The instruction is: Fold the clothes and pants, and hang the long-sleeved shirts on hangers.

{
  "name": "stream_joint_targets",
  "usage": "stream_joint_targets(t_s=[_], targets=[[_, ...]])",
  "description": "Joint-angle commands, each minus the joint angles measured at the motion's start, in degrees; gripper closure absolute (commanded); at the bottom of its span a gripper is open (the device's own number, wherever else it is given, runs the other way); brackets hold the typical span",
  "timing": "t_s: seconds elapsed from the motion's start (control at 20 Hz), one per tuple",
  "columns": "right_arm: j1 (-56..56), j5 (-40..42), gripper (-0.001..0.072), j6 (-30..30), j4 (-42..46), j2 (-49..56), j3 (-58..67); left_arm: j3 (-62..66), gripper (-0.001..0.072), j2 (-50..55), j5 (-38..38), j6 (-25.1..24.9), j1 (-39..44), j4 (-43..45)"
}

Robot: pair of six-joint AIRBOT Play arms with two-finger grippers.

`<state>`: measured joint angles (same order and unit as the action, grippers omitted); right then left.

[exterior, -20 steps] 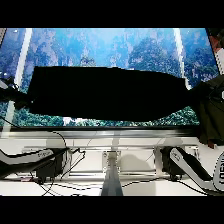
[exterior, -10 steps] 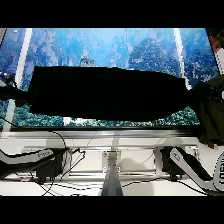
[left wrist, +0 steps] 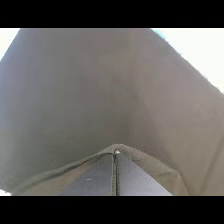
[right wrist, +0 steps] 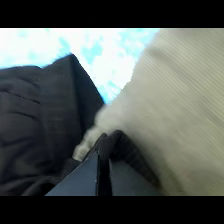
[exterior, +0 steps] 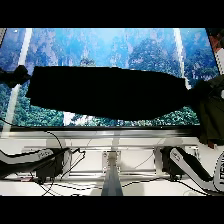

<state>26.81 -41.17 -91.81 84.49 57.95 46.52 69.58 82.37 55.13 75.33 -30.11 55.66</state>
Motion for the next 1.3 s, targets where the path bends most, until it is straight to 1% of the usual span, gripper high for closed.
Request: stream_joint_targets(t_s=[0.0,0.2,0.35,0.55,0.6,0.75,0.9,1.1,1.25], targets=[[-1.9,5.8,0.0693,-0.3,-0.3,0.0,0.6,0.9,0.0701,0.0,-9.9,-0.4,-0.1,-6.9],[-1.8,8.6,0.0693,-3.3,-0.2,0.0,3.9,0.9,0.0702,0.0,-16.5,-0.4,-0.3,-9.9],[-1.8,9.1,0.0693,-3.7,-0.2,0.0,6.0,0.9,0.0702,0.0,-17.2,-0.4,-1.5,-9.9],[-1.8,14.5,0.0693,-3.8,-0.4,1.3,6.3,0.9,0.0703,0.2,-22.0,-0.4,-2.5,-12.0],[-1.8,15.5,0.0693,-4.7,-0.5,2.3,6.3,0.9,0.0703,0.5,-23.1,-0.4,-2.1,-12.0],[-1.9,20.1,0.0693,-8.2,-3.1,7.3,6.6,0.9,0.0703,2.4,-27.0,-0.4,-0.4,-12.3],[-1.9,23.2,0.0692,-8.2,-7.4,13.3,9.9,0.9,0.0703,4.3,-33.6,-0.3,1.2,-12.7],[-1.9,24.4,0.0692,-8.2,-11.3,21.8,15.0,0.9,0.0702,8.0,-37.8,-0.4,4.0,-12.9],[-1.9,26.1,0.0692,-8.2,-13.3,26.6,16.8,0.9,0.0701,11.0,-42.6,-0.4,7.0,-12.9]])
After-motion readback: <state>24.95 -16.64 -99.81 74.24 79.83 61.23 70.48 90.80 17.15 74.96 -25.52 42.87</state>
